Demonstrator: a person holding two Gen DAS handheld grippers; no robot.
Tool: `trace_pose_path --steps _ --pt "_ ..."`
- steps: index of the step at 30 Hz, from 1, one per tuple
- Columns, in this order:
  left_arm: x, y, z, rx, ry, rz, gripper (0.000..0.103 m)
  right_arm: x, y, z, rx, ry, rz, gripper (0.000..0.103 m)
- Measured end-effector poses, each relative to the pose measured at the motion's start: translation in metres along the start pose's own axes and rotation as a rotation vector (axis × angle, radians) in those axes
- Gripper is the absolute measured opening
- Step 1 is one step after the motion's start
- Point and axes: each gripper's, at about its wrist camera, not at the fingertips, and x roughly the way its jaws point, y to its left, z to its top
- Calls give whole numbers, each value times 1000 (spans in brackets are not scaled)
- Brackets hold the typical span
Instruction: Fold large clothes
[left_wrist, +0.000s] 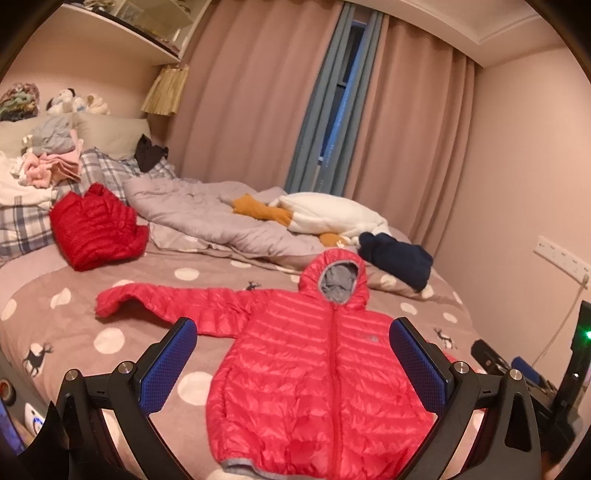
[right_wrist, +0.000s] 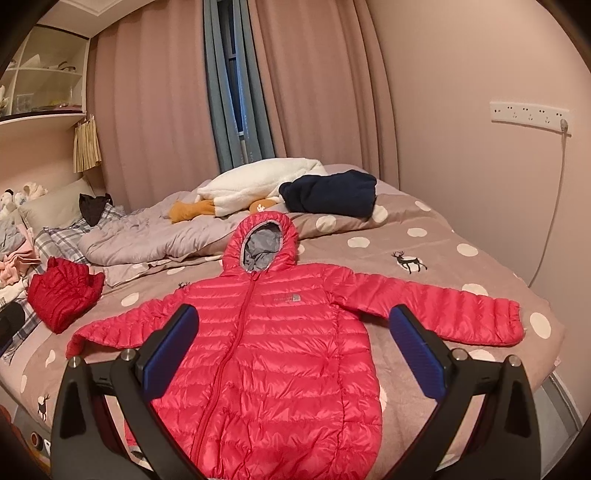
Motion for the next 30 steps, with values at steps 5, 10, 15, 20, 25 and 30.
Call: trace_pose_path --steps 5,10,15,20,25,30 --pt "1 5 1 -24 14 -35 103 5 3 1 -13 12 4 103" --pt "4 11 2 -43 35 -41 103 9 8 -1 -32 28 -4 103" --pt "6 12 2 -65 47 -36 103 8 8 -1 -35 26 15 103" --pt "7 11 2 -74 50 -44 103 9 3 0 -19 33 7 103" --pt "6 13 3 -116 45 -50 103 8 1 0 -7 37 -5 103" --pt "8 10 4 -109 58 -48 103 8 1 0 -14 42 -7 103"
